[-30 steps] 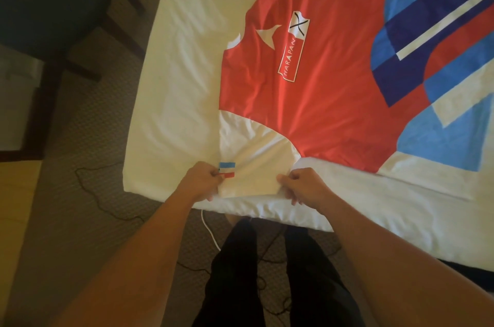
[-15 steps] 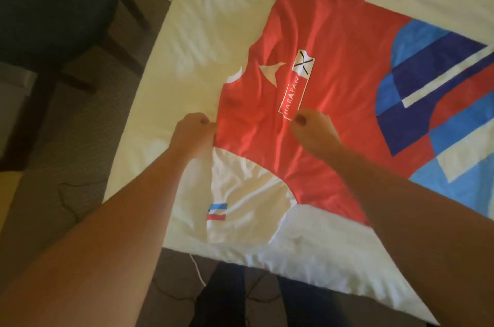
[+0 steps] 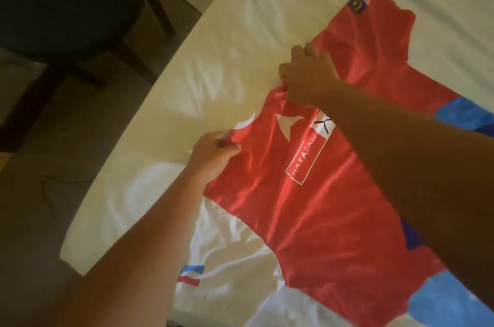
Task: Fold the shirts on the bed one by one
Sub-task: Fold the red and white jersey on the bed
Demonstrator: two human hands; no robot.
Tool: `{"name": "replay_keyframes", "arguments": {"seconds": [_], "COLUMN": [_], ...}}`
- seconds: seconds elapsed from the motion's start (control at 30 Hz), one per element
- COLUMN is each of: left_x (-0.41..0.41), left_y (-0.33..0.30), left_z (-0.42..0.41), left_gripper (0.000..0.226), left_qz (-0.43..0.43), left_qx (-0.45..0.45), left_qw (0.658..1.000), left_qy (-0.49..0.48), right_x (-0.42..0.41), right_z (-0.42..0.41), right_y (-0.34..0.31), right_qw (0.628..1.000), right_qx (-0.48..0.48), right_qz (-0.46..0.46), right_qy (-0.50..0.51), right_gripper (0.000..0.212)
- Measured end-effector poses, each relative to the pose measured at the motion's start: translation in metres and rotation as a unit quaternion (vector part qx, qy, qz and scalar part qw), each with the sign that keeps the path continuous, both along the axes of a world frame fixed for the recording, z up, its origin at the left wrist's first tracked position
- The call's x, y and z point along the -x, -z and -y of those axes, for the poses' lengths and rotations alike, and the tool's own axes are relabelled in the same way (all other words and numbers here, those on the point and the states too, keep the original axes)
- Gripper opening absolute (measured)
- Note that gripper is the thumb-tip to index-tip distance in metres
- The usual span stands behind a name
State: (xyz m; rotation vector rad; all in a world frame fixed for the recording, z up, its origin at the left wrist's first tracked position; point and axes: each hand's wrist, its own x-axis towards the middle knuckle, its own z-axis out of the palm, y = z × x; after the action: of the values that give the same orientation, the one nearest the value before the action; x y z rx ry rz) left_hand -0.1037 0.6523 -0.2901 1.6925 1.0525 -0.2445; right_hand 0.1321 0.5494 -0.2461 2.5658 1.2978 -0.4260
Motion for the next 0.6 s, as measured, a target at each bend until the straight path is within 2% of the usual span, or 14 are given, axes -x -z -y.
{"name": "replay_keyframes", "arguments": {"seconds": [0.07, 0.13, 0.2, 0.27, 0.4, 0.6], "left_x": [-0.002, -0.002, -0.001, 0.001, 0.001, 0.008], "left_y": [-0.001, -0.003, -0.006, -0.007, -0.006, 0.001], "left_z": [-0.004, -0.008, -0.011, -0.009, -0.008, -0.012], "left_gripper": [0.029, 0.018, 0.013, 0.013, 0.01, 0.008], "left_qz": [-0.001, 0.009, 0.018, 0.018, 0.019, 0.039], "left_qx": [0.02, 0.049, 0.079, 0.096, 0.105, 0.128], "left_qw": [0.999, 0.994, 0.986, 0.982, 0.981, 0.978], "left_qy": [-0.032, -0.1, -0.149, -0.159, -0.162, -0.163], "right_x": [-0.008, -0.013, -0.017, -0.018, -0.025, -0.024], "right_z": [-0.01, -0.013, -0.009, -0.002, -0.009, -0.042], "right_y": [-0.002, -0.006, -0.008, -0.009, -0.009, 0.006], "right_qw": [0.999, 0.997, 0.978, 0.969, 0.969, 0.999], "right_qx": [0.024, -0.061, -0.159, -0.186, -0.223, 0.0], "right_qz": [0.003, -0.049, -0.106, -0.127, -0.068, -0.03], "right_qy": [-0.032, 0.024, 0.089, 0.1, 0.078, -0.018], "right_gripper": [0.031, 0.02, 0.014, 0.016, 0.033, 0.032]}}
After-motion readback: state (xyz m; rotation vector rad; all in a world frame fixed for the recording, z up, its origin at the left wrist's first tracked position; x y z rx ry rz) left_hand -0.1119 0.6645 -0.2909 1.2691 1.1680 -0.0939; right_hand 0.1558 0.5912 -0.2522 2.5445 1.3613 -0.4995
